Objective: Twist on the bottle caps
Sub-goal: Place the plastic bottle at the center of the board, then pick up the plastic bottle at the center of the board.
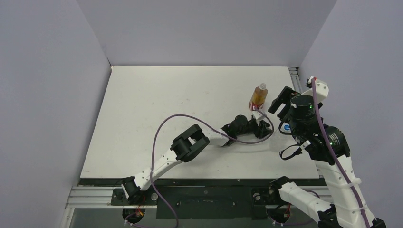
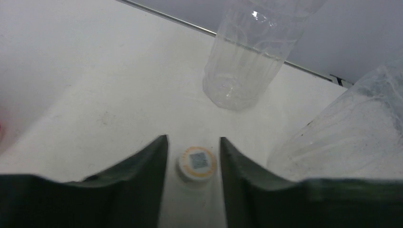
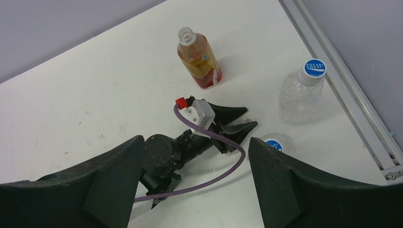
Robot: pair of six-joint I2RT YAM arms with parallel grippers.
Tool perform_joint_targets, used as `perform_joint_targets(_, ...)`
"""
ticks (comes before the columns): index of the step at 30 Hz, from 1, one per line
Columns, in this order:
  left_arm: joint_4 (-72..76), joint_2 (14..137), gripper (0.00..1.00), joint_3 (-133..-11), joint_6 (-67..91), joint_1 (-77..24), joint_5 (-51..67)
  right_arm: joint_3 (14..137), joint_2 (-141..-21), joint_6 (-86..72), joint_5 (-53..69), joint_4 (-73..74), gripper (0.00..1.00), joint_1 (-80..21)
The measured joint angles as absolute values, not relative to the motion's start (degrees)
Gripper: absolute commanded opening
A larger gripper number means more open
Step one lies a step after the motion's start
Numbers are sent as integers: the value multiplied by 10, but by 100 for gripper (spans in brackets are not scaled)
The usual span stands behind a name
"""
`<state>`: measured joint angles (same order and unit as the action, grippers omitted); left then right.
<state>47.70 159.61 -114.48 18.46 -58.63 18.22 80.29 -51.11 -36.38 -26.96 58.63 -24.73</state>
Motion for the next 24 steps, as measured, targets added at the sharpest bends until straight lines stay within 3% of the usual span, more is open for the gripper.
perform_joint_targets(2, 470, 1596, 14, -1141, 176, -588, 180, 799, -511, -364, -267, 585, 75, -247)
perform_joint_targets(4, 465, 1593, 11, -1141, 171, -588, 176, 796, -511, -364, -264, 584, 75, -247)
perform_joint_targets(10, 428, 1565, 10, -1117, 163, -588, 151, 783, -508, -364, -258, 578, 75, -247)
perform_joint_targets(24, 454, 1418, 10, -879, 149, -567, 117, 759, -497, -366, -244, 569, 75, -243)
